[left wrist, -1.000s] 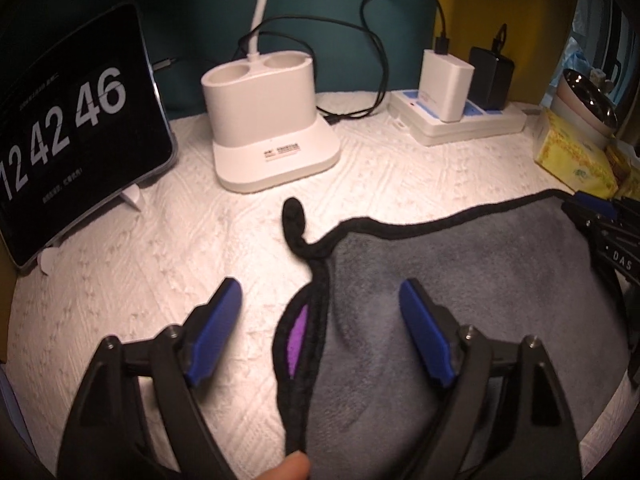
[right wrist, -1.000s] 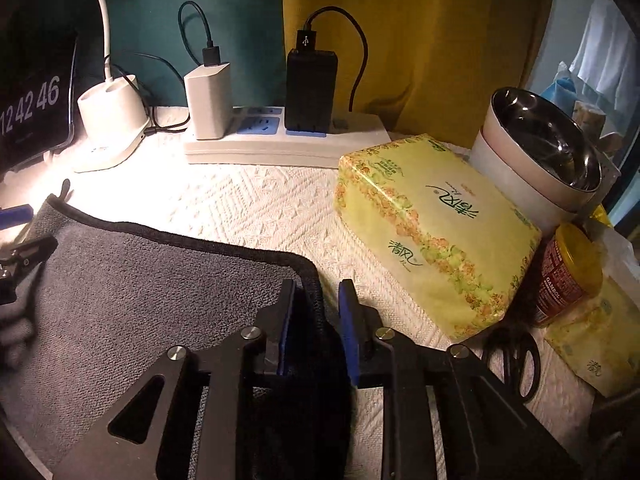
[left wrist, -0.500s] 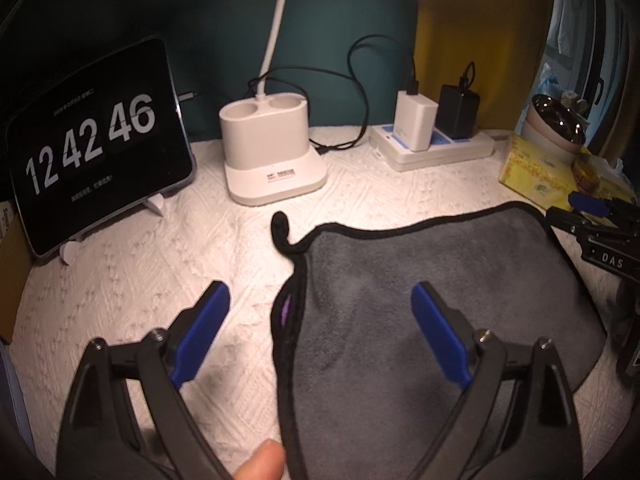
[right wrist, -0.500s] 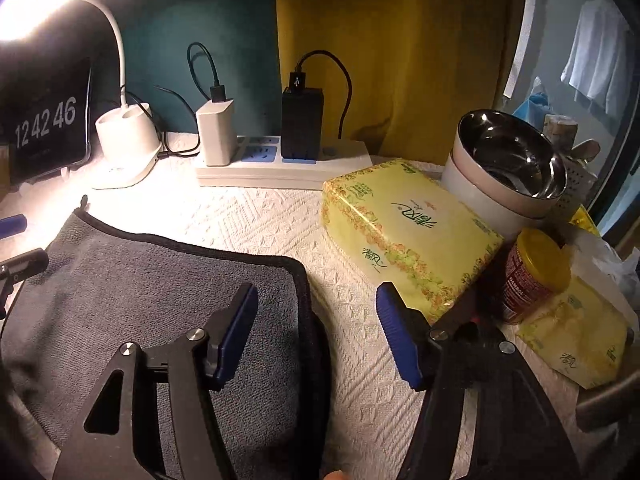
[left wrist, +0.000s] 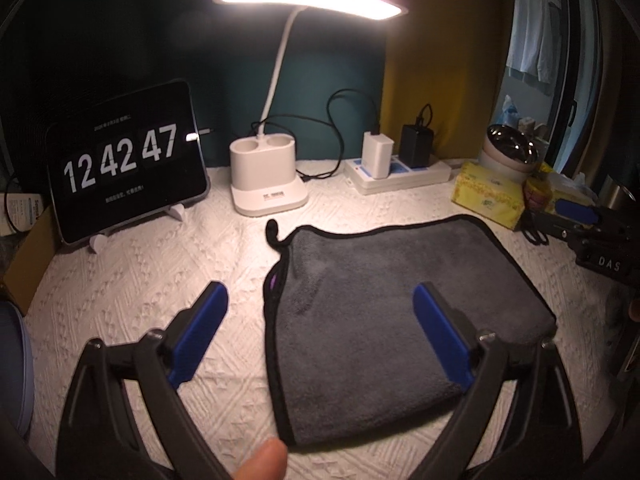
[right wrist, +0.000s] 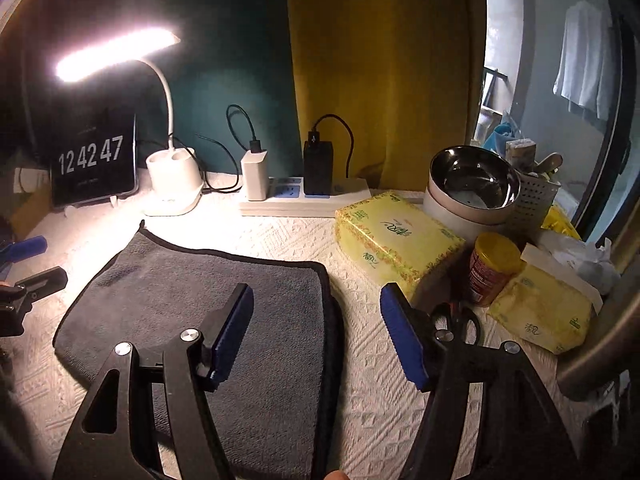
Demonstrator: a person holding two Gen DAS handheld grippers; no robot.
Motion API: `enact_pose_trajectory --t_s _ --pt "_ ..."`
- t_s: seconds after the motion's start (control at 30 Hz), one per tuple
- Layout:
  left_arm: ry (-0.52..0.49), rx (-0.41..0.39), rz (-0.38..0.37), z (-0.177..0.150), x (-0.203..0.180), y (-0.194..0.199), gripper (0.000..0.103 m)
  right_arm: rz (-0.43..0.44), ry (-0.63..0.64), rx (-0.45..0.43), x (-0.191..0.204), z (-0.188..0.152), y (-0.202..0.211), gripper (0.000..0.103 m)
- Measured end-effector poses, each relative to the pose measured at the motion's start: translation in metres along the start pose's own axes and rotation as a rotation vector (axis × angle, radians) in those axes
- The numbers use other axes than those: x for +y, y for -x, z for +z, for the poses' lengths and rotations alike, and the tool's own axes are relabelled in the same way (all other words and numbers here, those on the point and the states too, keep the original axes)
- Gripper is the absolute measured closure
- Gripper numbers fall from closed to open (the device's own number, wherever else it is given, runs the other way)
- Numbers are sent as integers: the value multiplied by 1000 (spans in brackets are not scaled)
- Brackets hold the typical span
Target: Fold towel
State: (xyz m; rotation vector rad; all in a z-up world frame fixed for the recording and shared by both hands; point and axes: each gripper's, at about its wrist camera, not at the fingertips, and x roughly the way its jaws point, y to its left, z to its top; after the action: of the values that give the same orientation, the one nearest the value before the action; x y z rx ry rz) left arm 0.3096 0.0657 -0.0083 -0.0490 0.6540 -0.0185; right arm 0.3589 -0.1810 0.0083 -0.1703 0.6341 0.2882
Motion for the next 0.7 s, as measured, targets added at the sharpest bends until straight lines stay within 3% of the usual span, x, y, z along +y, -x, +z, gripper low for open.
enact_pose_trajectory --t_s 0.23,0.7 --pt "-1 -71 -13 -14 -12 42 8 18 -5 -61 13 -12 36 34" --pt "45 -140 1 -56 -23 93 8 24 34 -145 34 -38 95 34"
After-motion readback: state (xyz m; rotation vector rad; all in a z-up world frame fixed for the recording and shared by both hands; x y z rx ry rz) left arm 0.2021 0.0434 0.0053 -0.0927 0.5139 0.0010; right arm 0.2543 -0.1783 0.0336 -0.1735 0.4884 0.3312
